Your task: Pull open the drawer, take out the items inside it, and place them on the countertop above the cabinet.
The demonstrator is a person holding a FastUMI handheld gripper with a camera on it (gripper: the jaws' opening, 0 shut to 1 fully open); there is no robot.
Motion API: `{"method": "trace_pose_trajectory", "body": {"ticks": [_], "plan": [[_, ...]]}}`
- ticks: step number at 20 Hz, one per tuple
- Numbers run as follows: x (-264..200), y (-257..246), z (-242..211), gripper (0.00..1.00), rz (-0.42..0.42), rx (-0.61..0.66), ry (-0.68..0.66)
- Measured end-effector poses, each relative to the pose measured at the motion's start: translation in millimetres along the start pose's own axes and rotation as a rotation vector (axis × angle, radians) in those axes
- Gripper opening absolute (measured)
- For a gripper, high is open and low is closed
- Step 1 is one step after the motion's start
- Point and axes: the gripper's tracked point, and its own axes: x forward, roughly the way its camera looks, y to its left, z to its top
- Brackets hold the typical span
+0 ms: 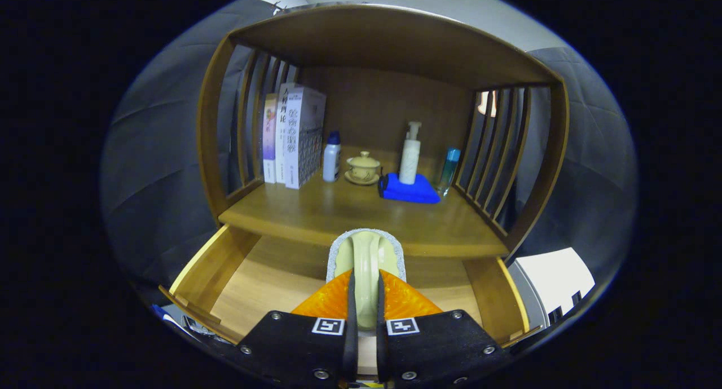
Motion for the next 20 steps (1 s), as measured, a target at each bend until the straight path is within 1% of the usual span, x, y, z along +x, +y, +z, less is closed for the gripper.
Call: {"method": "trace_pose_trajectory", "body": {"ticks": [5,8,11,13,20], "plan": [[25.6,-14.1,37.1,0.13,-0.019,0.022,-0.061],[50.9,-11.9,57.3,0.13,0.005,0.052,-0.114],[80.9,-9.2,61.0,0.13,0.014,0.054,-0.118],[100.9,-1.2,62.7,0.14,0.034,0.062,-0.114],[149.1,5.8,51.5,0.15,0.063,0.077,-0.049]]}}
